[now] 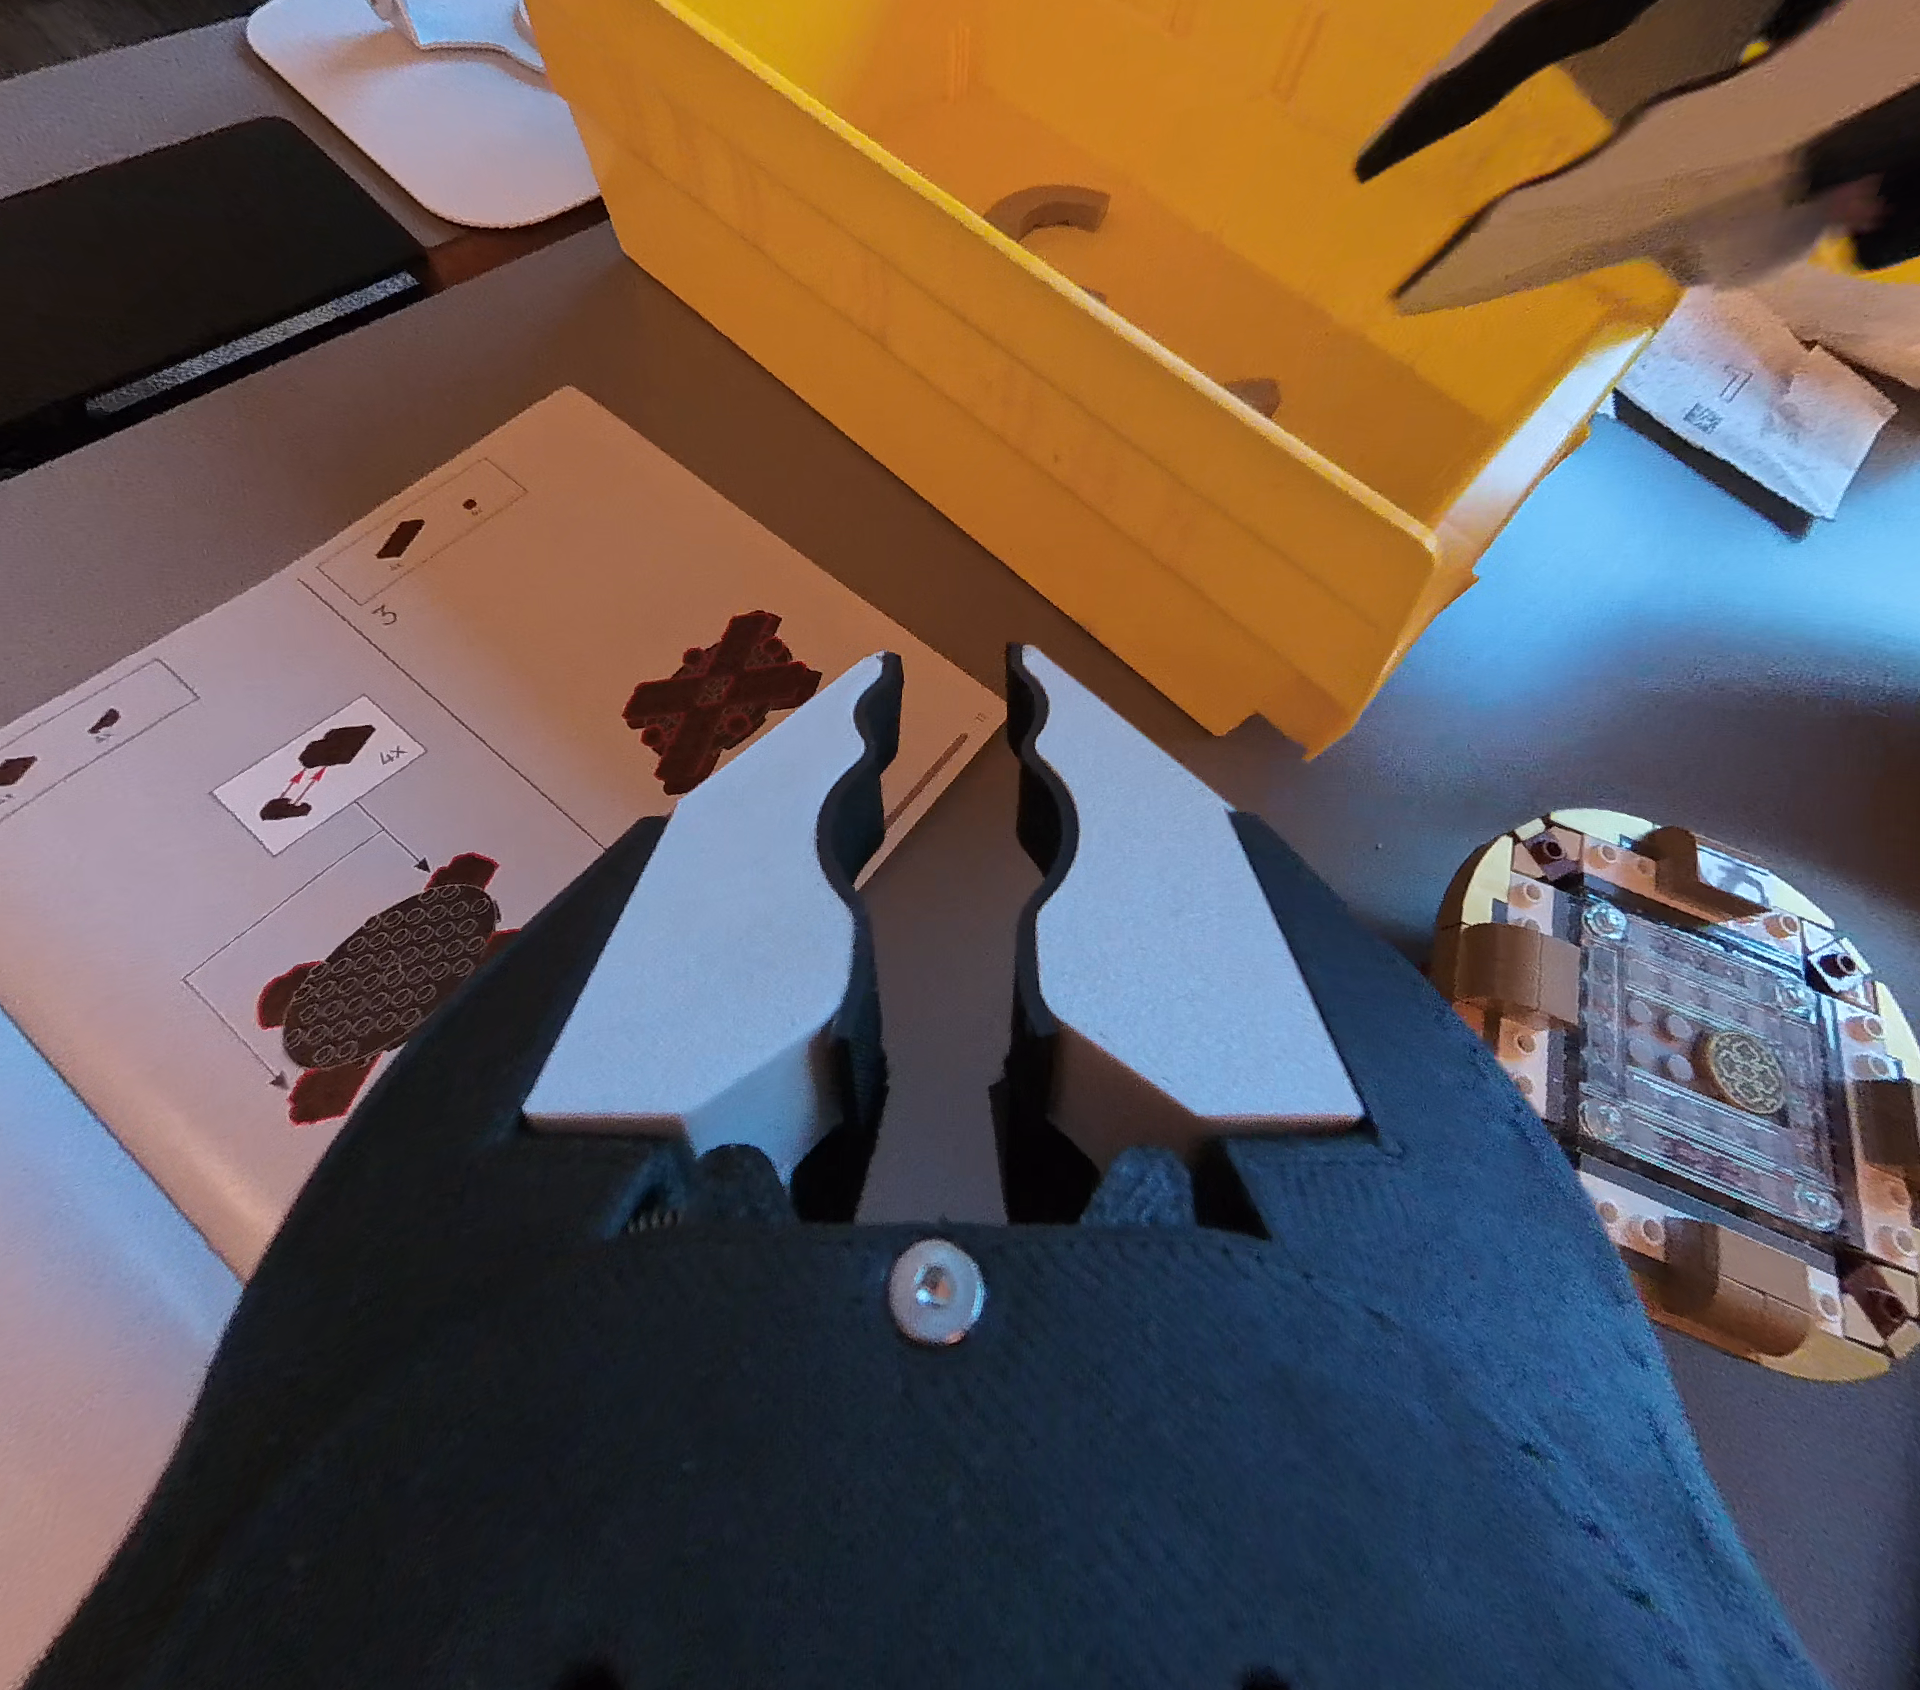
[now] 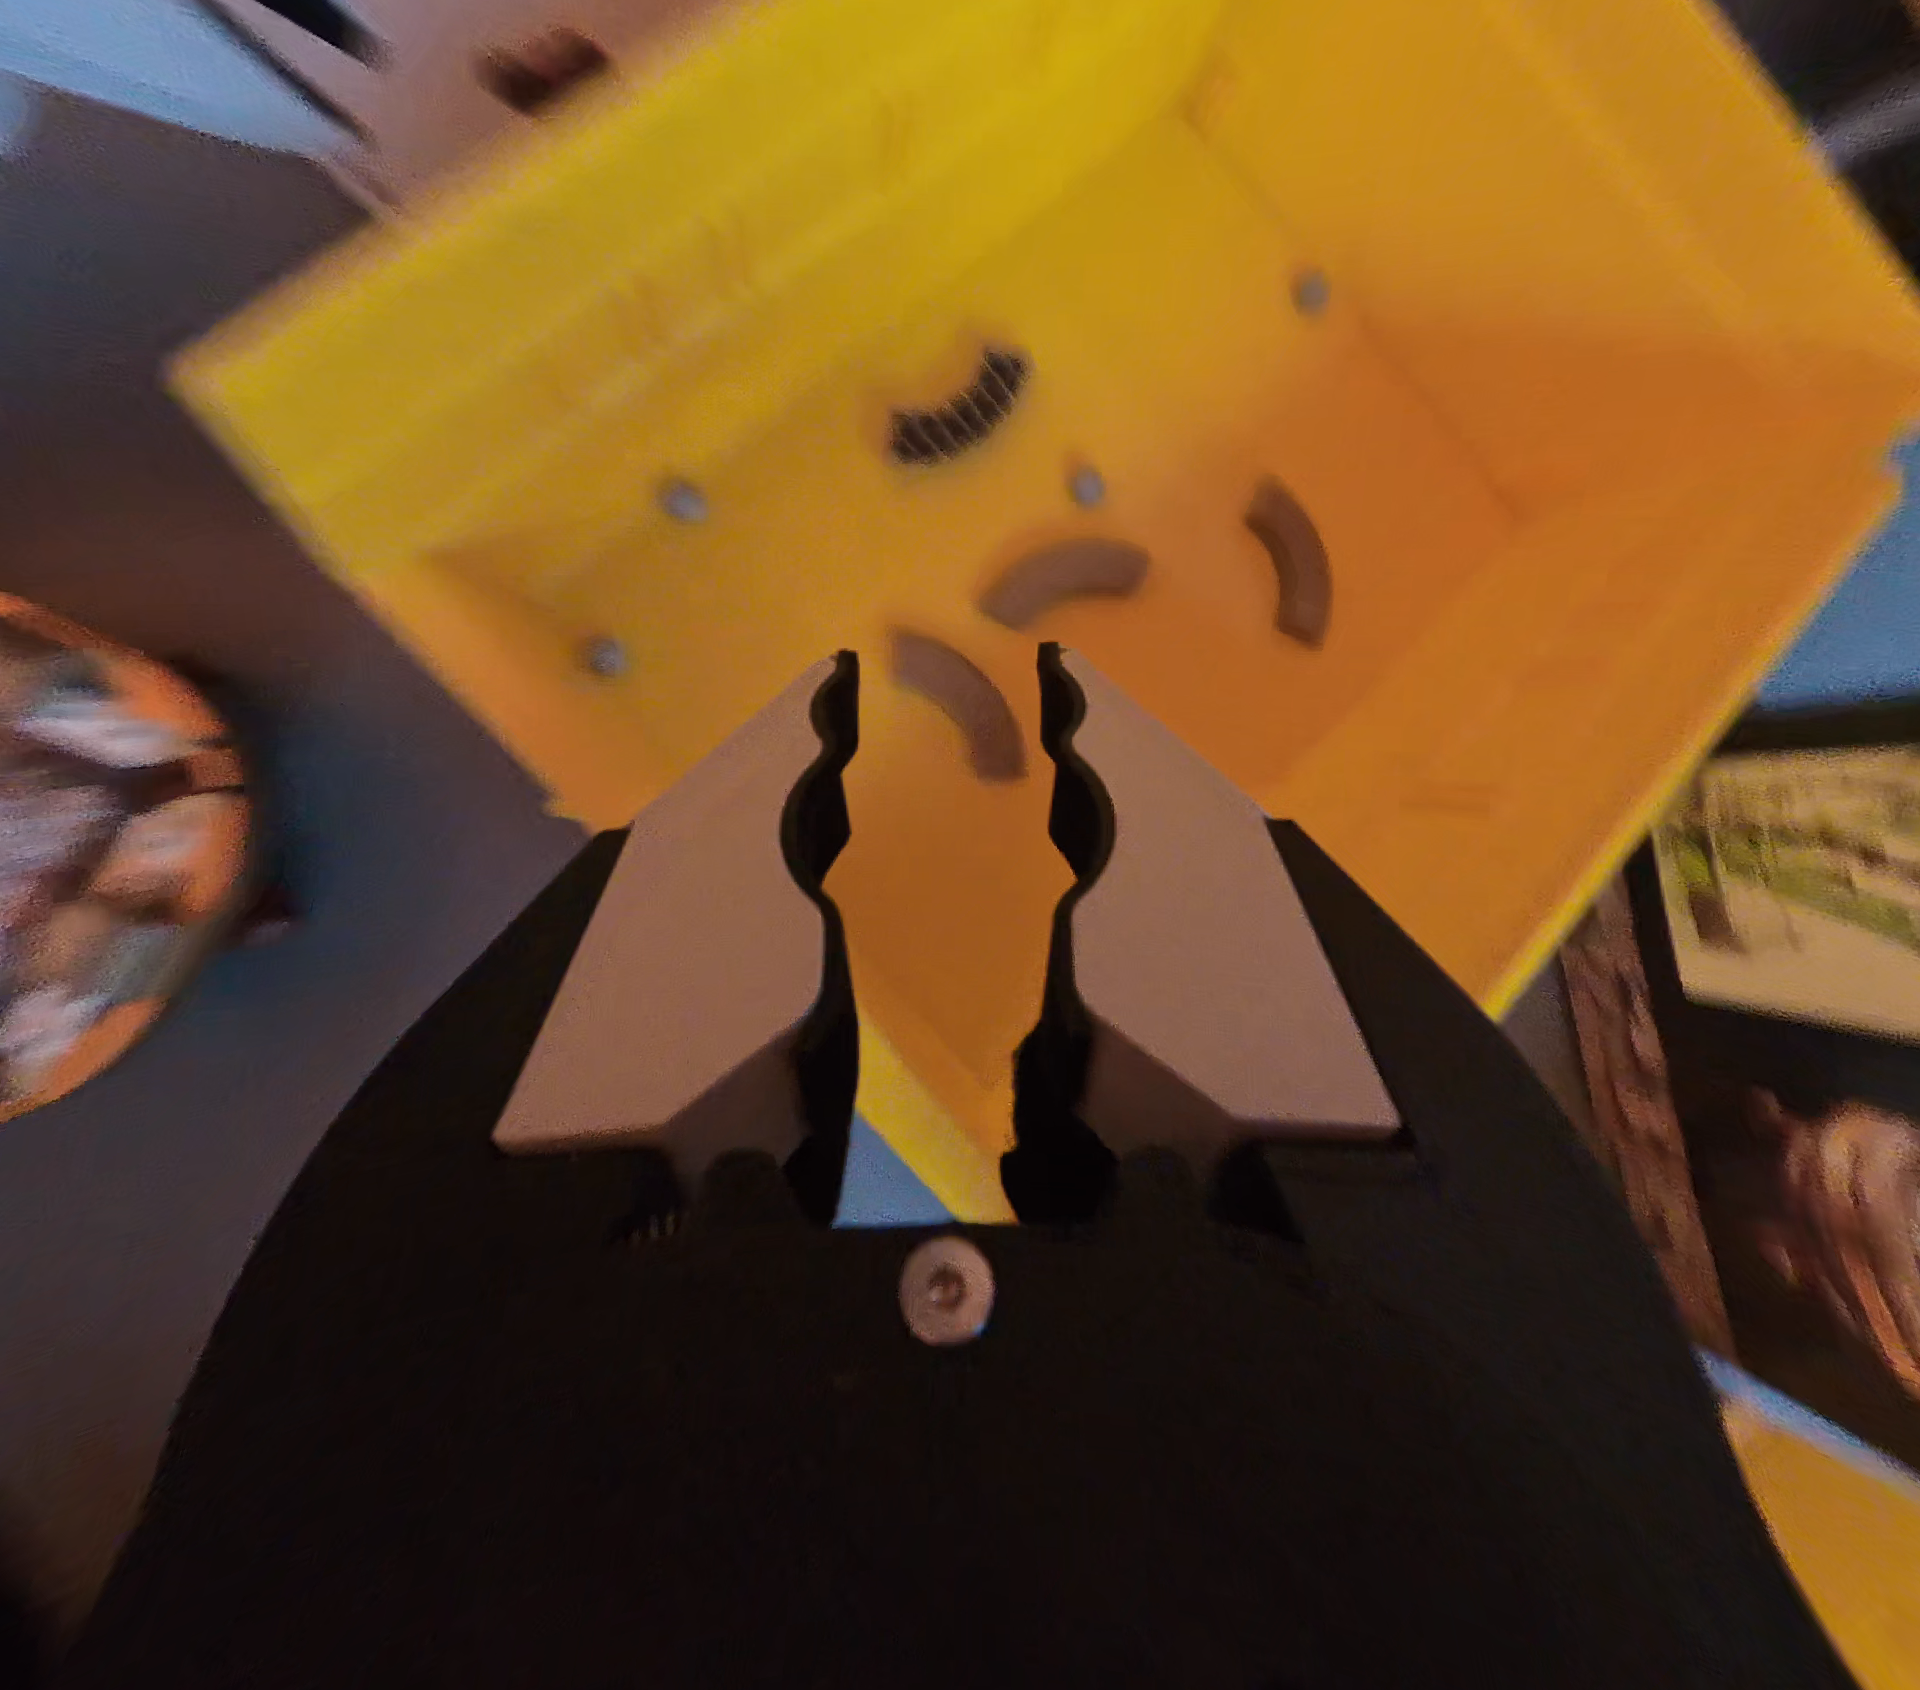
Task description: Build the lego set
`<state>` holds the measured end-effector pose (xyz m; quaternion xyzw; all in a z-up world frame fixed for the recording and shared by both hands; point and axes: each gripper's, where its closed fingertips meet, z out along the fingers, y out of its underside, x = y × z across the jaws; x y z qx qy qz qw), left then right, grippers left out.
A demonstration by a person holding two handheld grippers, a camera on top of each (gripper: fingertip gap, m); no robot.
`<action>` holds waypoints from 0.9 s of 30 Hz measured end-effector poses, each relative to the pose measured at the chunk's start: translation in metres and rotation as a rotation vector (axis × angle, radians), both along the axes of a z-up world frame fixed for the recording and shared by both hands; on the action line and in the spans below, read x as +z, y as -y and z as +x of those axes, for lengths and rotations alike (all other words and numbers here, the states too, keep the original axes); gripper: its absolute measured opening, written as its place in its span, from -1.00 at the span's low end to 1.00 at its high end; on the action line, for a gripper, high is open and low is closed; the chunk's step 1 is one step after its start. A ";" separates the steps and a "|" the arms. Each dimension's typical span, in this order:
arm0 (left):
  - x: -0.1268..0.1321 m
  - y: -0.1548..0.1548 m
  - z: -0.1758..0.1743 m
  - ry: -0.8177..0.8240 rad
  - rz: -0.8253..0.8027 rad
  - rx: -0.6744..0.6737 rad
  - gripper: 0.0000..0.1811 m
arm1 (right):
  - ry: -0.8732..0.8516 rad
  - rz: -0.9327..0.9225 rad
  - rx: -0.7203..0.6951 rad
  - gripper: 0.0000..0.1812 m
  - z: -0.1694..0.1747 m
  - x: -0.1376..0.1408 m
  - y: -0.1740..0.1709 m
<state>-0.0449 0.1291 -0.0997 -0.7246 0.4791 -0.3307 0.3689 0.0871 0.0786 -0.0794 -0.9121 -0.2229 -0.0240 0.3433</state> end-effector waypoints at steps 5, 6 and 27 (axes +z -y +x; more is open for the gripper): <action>0.013 0.015 -0.001 0.049 -0.062 -0.099 -0.80 | -0.214 -0.020 0.575 -0.68 -0.115 0.034 0.064; 0.015 0.025 -0.001 0.064 -0.110 -0.159 -0.80 | -0.200 -0.090 0.662 -0.68 -0.127 0.026 0.081; -0.022 0.134 -0.032 -0.115 -0.311 -0.828 -0.38 | -0.153 -0.098 0.733 -0.78 -0.163 -0.030 0.069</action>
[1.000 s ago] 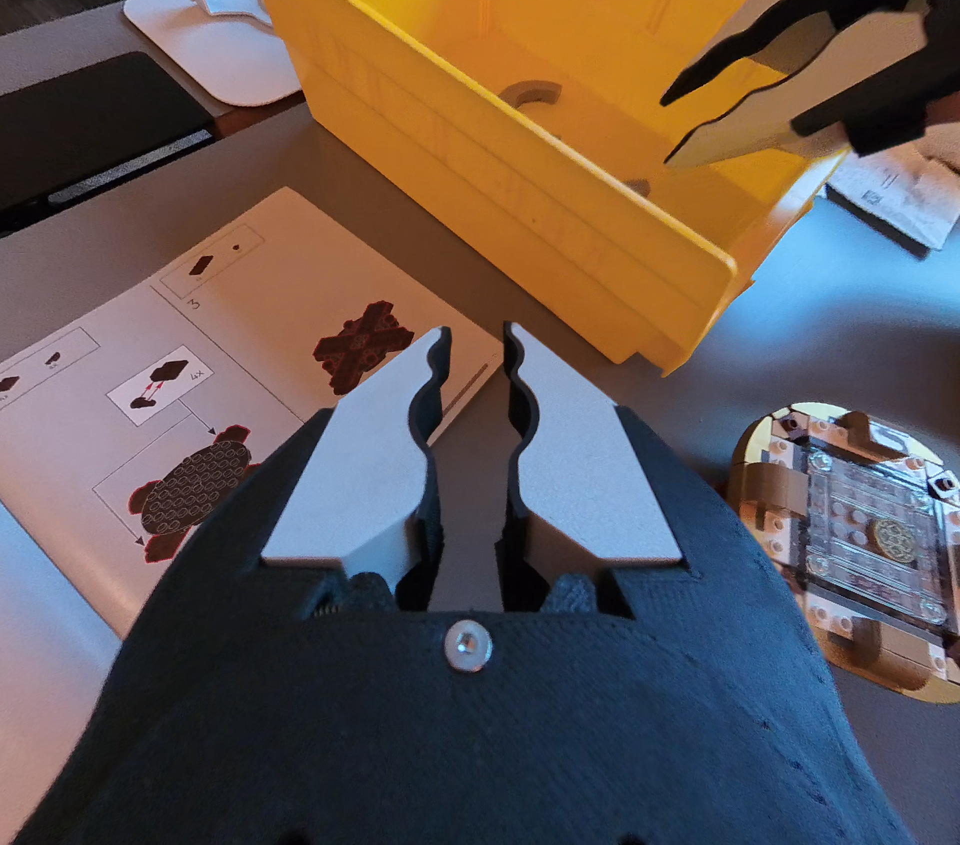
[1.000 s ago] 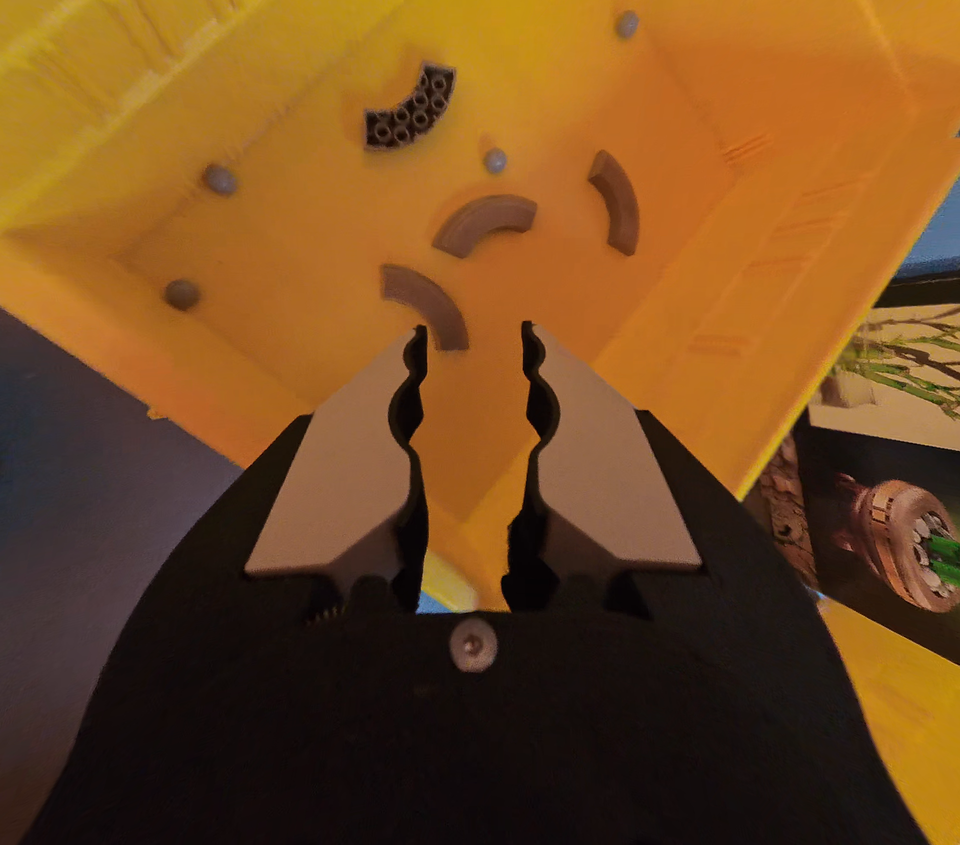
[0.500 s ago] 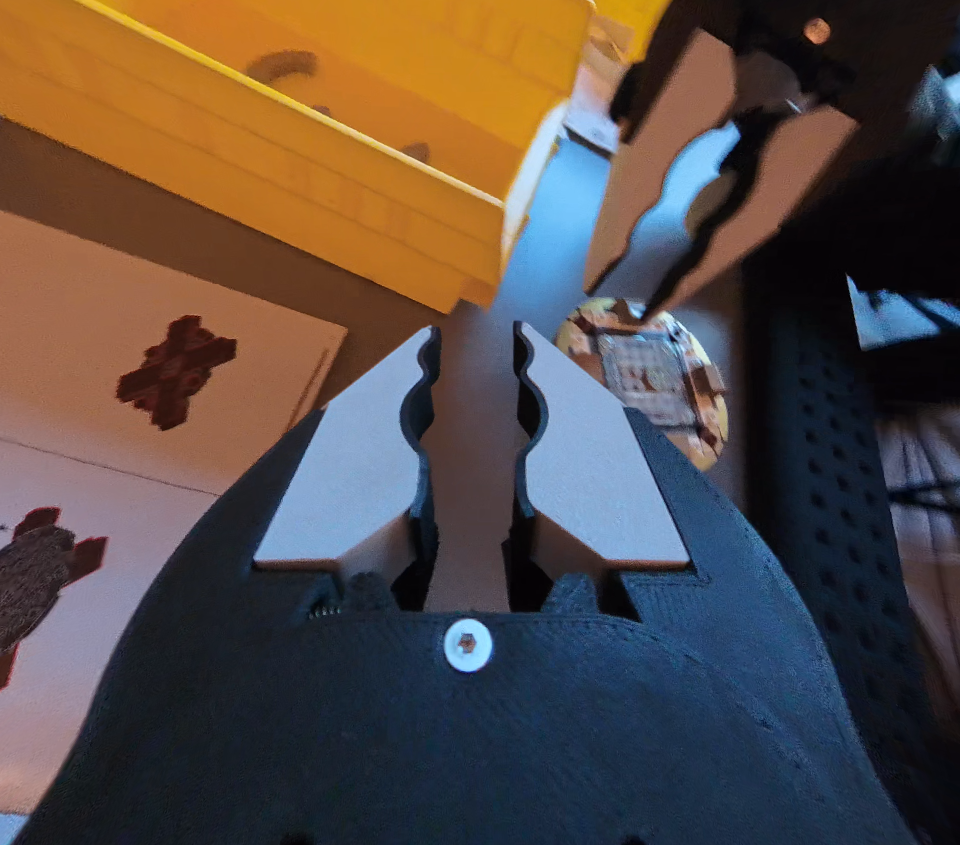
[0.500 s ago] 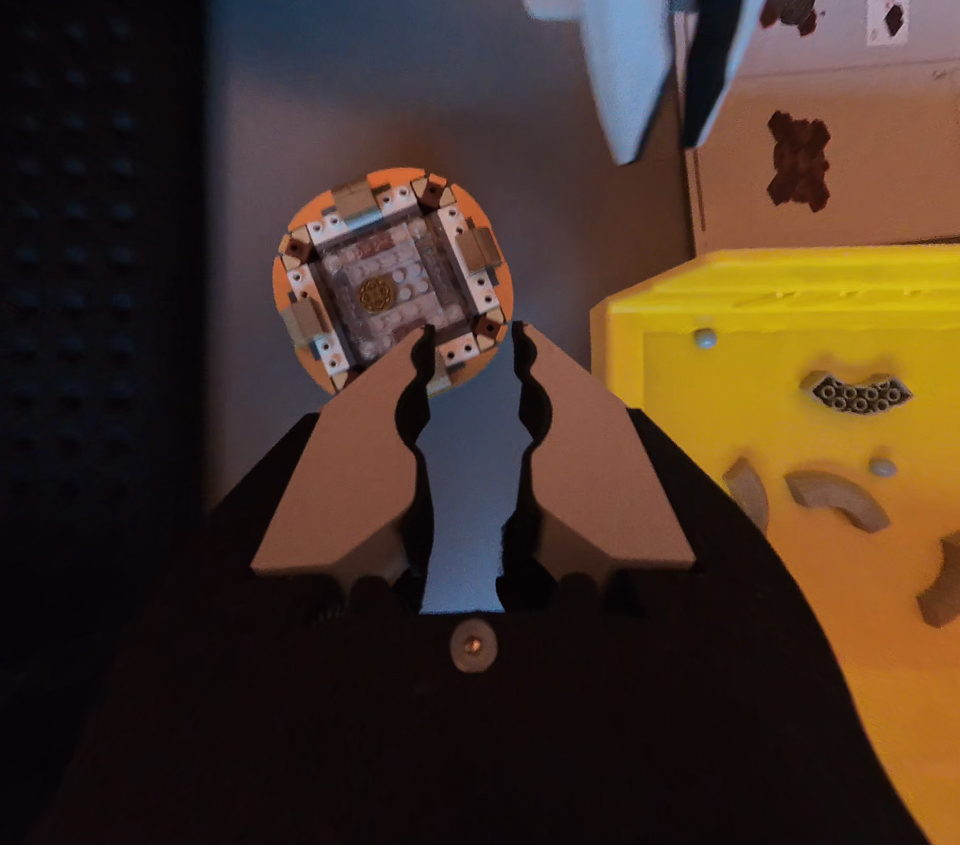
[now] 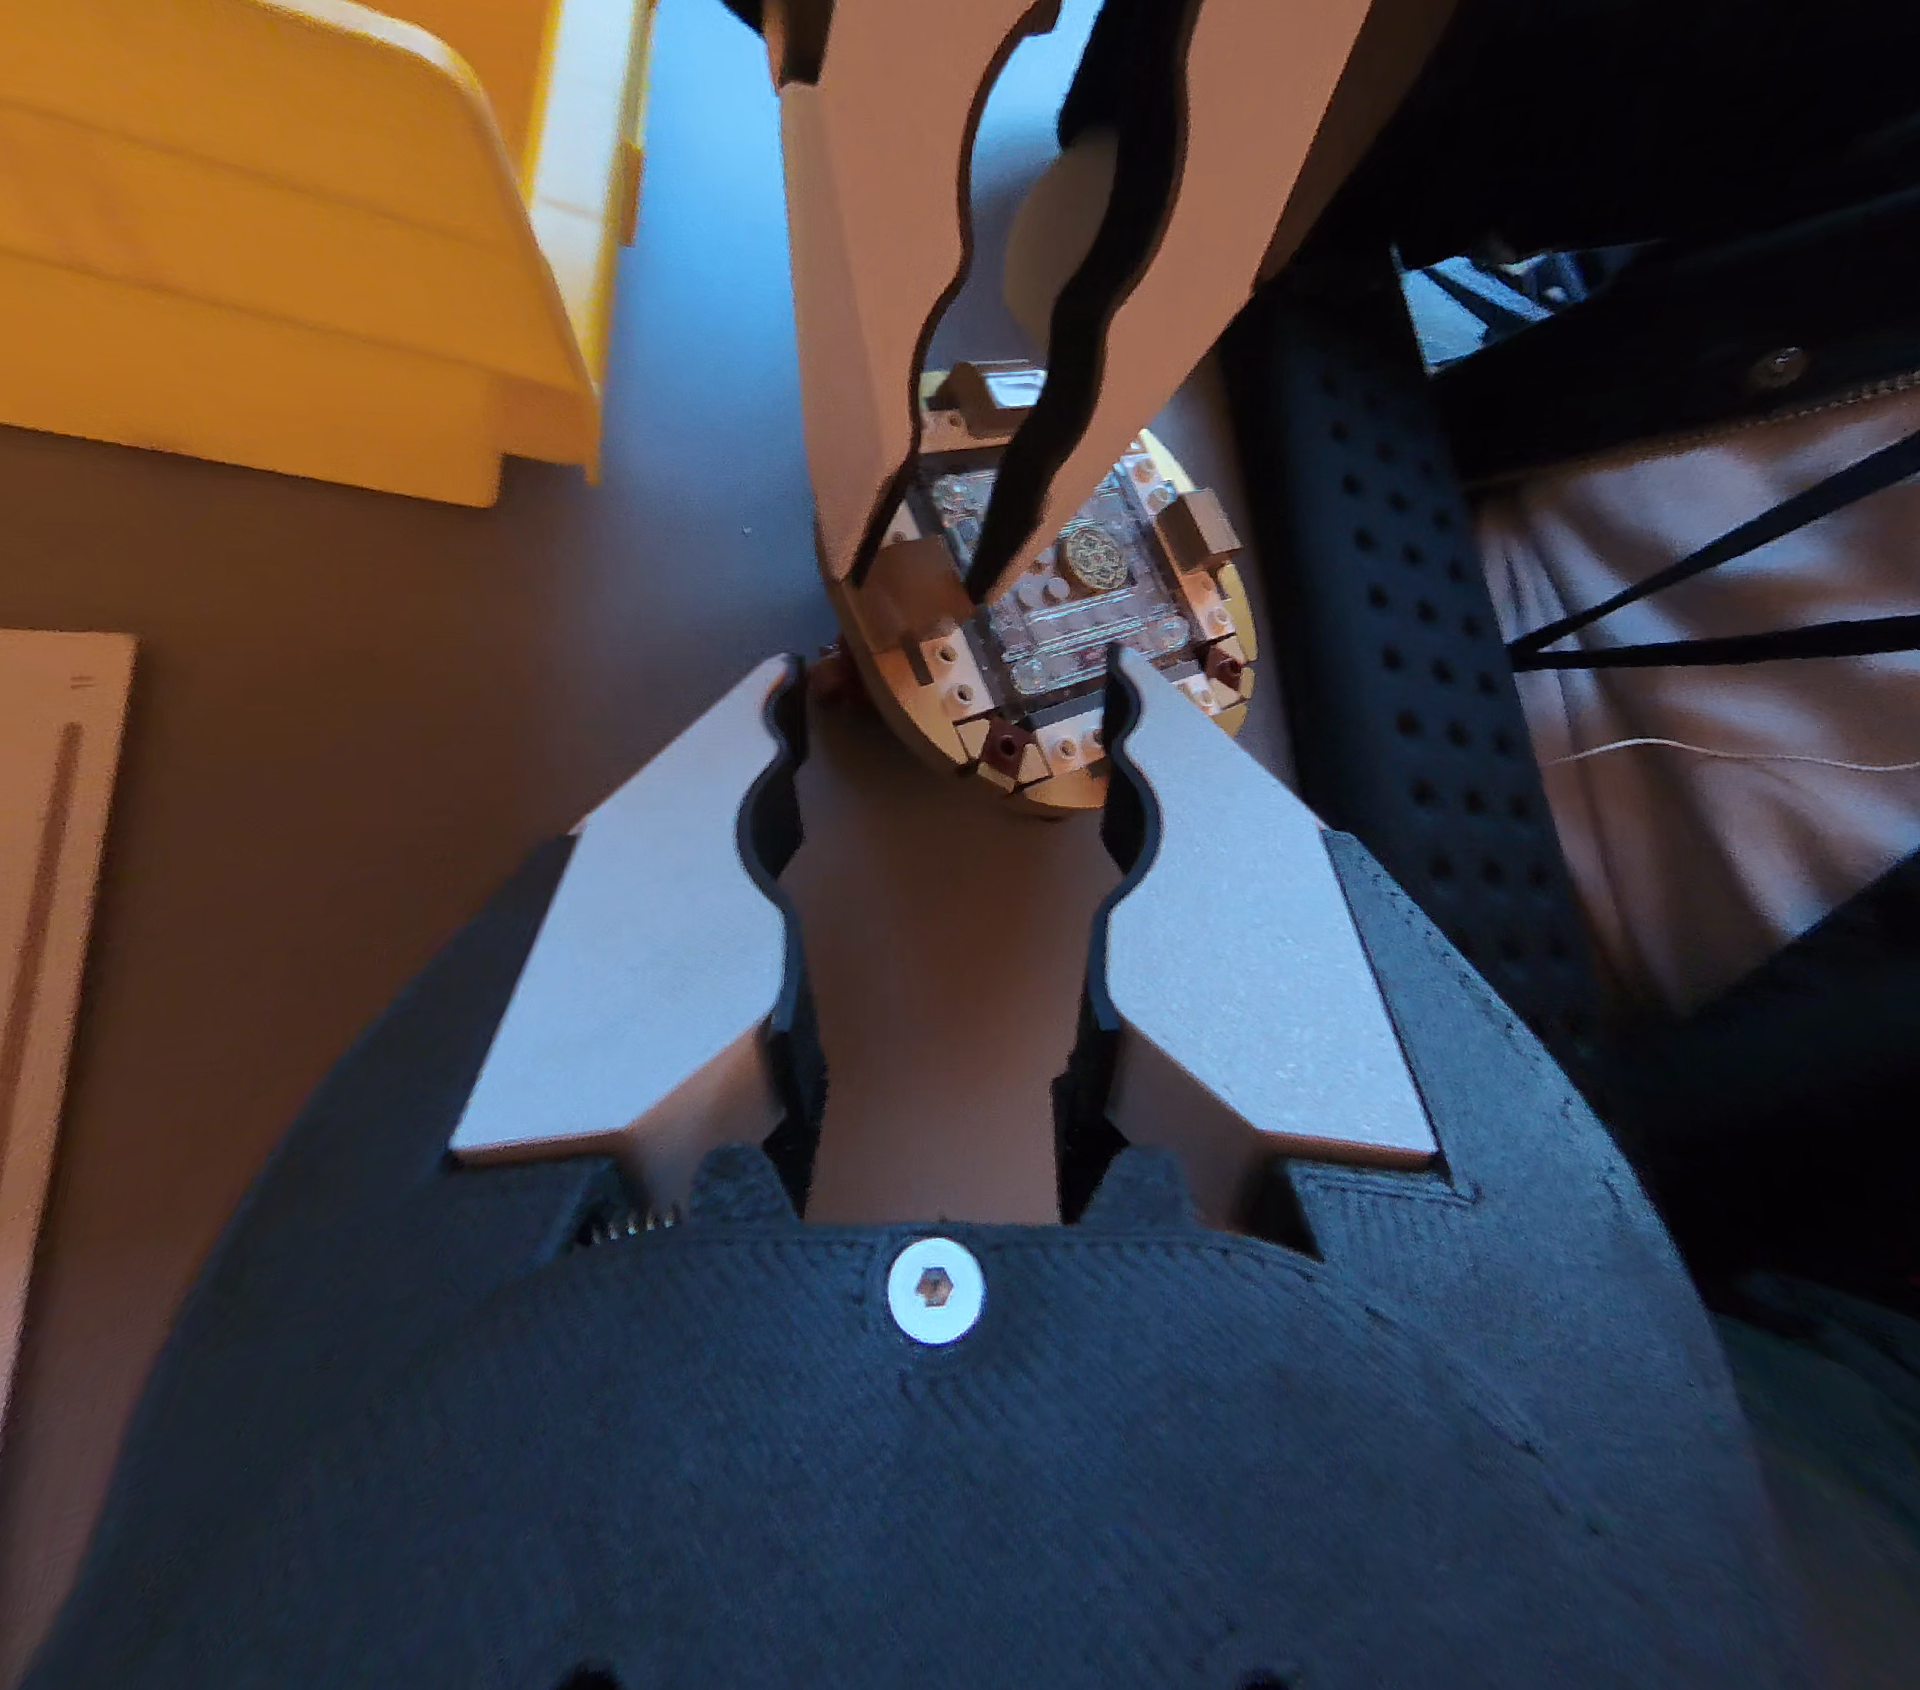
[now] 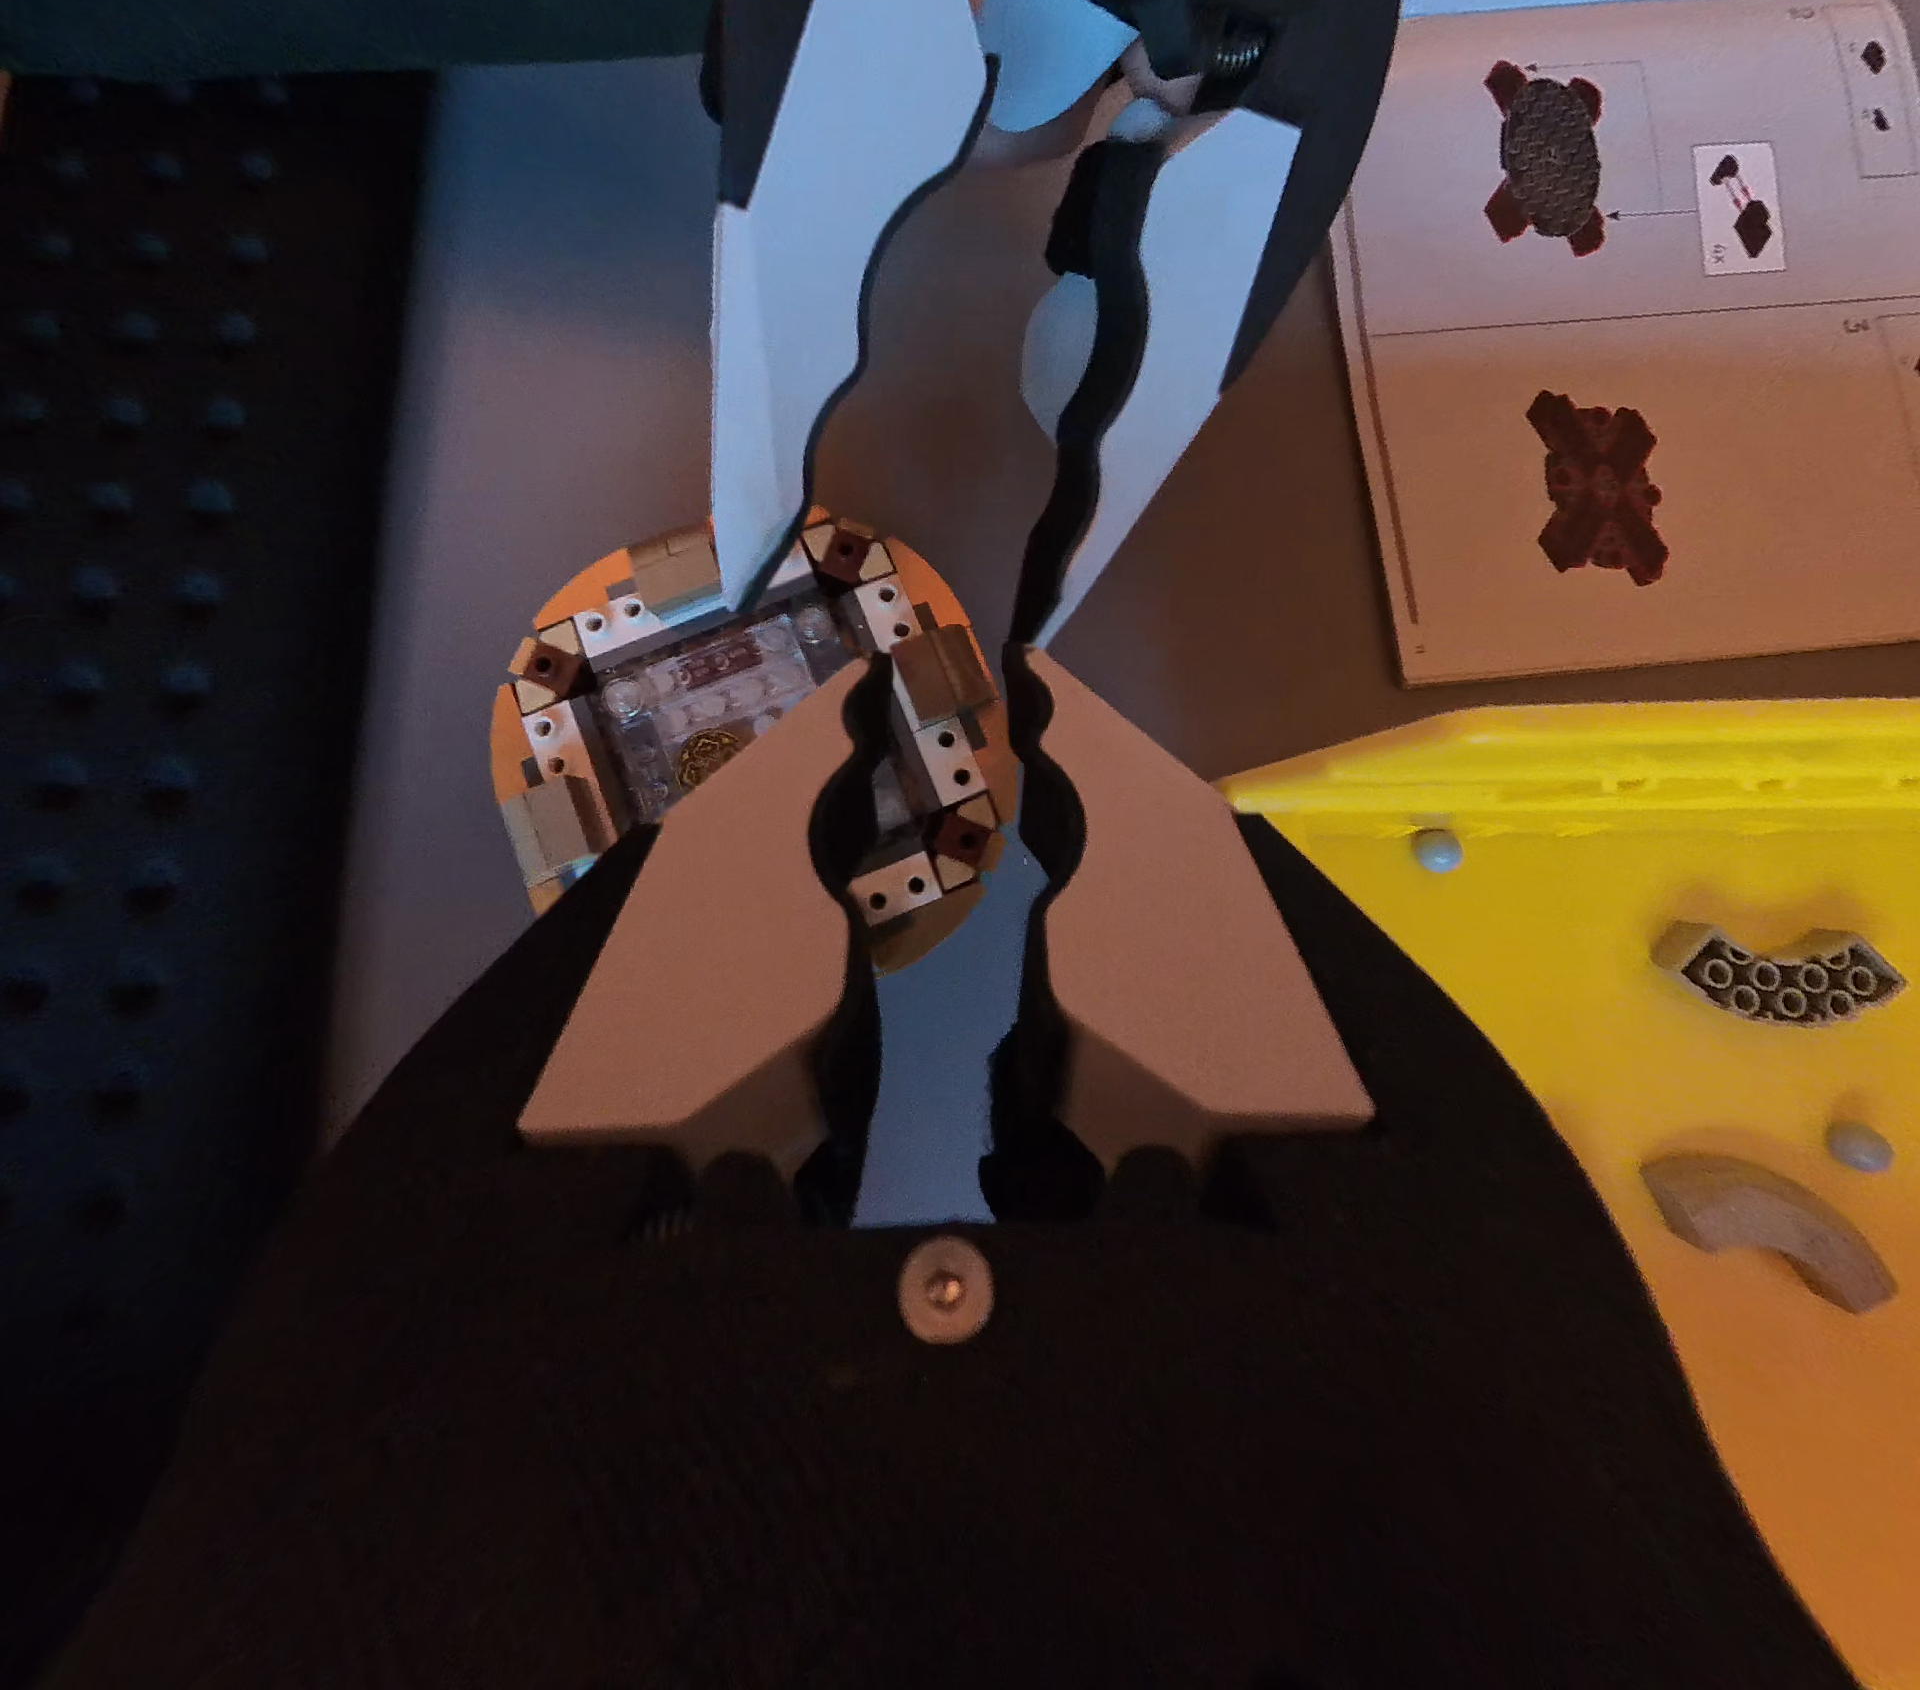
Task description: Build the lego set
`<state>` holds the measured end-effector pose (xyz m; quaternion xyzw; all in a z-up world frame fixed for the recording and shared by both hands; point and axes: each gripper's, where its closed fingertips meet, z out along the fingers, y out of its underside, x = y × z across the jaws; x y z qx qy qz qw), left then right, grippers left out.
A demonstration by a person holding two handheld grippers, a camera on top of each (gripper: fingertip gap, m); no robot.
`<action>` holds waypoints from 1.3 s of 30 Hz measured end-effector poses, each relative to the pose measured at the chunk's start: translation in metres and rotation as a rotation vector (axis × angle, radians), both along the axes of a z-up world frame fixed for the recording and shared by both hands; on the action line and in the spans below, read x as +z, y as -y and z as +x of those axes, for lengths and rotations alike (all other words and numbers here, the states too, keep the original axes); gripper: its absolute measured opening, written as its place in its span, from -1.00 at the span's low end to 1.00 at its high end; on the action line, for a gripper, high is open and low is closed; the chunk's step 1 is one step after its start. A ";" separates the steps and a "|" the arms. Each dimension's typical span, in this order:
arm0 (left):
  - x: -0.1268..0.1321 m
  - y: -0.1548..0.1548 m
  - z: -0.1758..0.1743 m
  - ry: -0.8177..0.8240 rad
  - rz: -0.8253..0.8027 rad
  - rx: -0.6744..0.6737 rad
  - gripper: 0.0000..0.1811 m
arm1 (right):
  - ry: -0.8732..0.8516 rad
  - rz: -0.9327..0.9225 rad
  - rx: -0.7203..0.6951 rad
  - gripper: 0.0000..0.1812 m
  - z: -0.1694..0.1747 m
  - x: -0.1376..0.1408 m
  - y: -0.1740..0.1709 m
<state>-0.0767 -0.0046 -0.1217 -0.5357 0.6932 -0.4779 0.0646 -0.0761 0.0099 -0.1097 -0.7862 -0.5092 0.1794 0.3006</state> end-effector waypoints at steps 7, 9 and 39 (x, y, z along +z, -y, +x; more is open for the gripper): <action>-0.006 0.005 0.001 -0.043 -0.089 -0.019 -0.58 | 0.001 -0.036 0.009 -0.83 0.001 -0.007 0.002; -0.006 0.005 0.000 -0.044 -0.092 -0.022 -0.58 | 0.009 -0.023 0.022 -0.83 0.000 -0.007 0.002; 0.098 0.001 0.005 0.383 -0.379 0.009 -0.55 | -0.900 -0.343 0.149 -0.85 0.006 0.121 0.020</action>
